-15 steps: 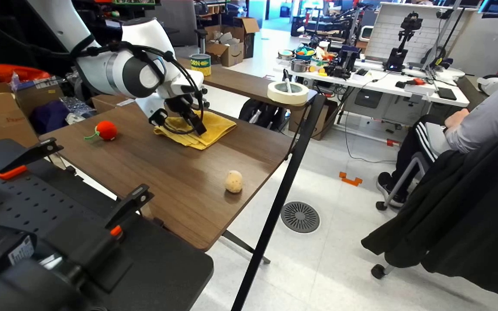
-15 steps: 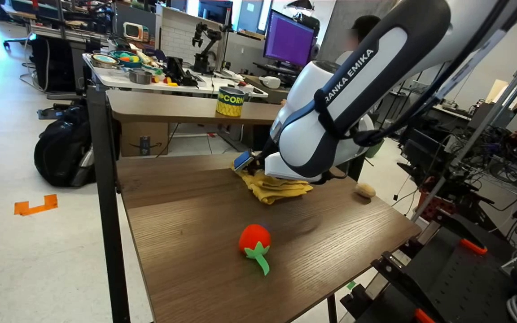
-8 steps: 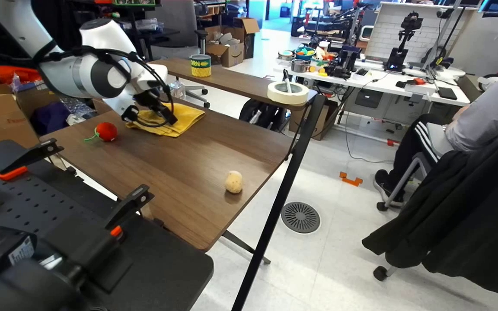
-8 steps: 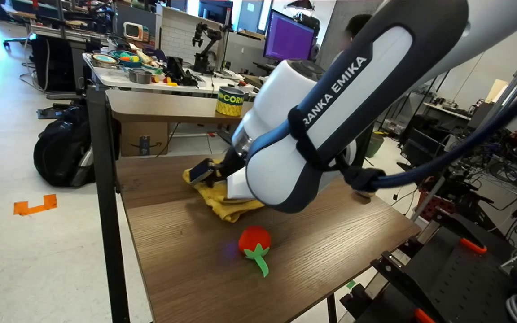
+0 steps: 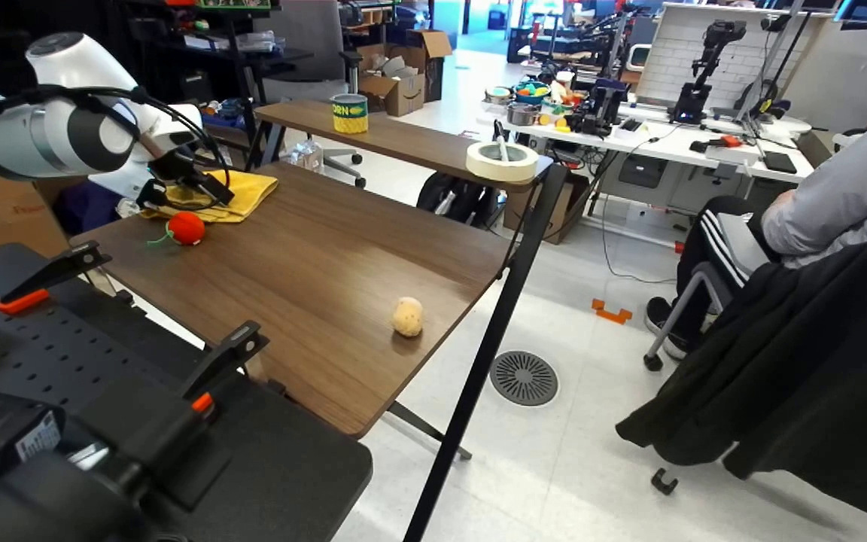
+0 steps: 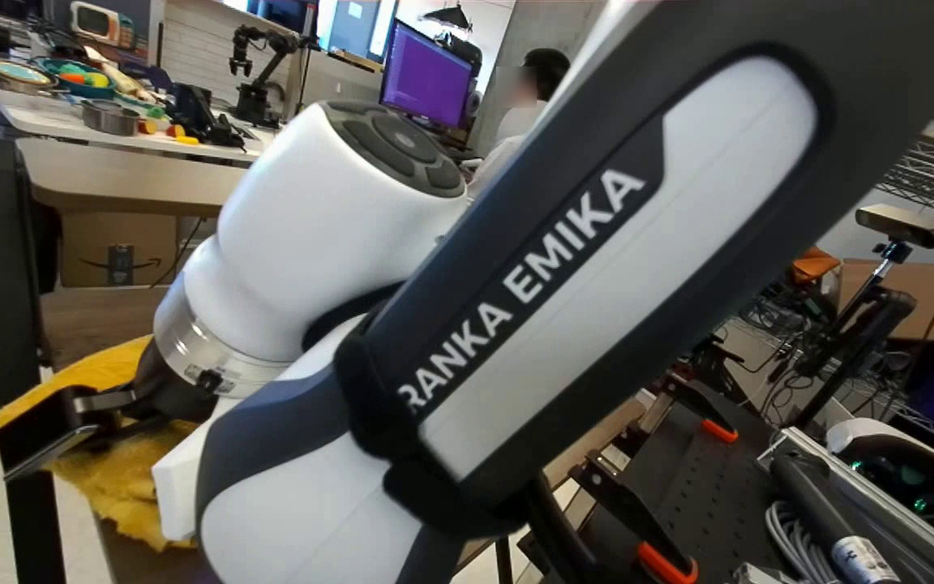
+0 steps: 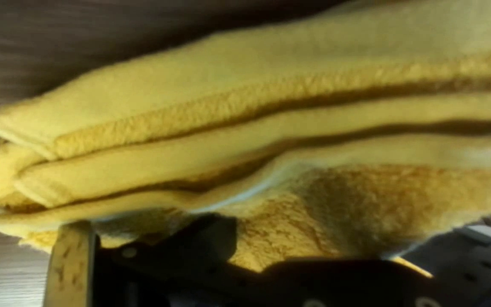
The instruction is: Wipe the table with the cloth move the stone and the red object on opposite sides of the table
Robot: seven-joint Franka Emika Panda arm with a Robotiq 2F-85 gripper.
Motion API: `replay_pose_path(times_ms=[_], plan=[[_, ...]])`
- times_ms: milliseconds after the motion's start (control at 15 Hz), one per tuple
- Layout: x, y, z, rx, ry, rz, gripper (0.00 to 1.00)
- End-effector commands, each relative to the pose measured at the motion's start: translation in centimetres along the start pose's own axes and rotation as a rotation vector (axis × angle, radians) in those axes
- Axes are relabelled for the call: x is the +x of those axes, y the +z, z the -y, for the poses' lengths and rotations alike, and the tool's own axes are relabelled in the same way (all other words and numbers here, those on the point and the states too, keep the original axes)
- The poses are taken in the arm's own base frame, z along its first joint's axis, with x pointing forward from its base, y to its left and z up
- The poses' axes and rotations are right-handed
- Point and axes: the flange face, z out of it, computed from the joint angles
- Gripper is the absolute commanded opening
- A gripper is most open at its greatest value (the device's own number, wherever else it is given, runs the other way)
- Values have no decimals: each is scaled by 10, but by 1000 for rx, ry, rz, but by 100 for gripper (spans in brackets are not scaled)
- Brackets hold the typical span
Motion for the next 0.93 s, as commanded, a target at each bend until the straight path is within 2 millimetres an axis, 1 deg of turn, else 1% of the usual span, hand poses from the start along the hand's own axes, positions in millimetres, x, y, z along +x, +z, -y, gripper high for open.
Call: replay_pose_path(times_ms=[0, 133, 333, 400, 533, 600, 733, 800, 867], plan=[[-3, 20, -21, -40, 4, -34, 100], [14, 23, -51, -76, 70, -47, 100], [33, 29, -121, -156, 179, -60, 100], [37, 29, -139, -175, 205, -43, 100], [41, 32, -161, -165, 211, 22, 100], [36, 11, -159, -145, 197, 7, 100], [28, -6, -152, -99, 153, -66, 100], [20, -17, -145, -66, 129, -86, 100], [11, -33, -132, -22, 94, -101, 100]])
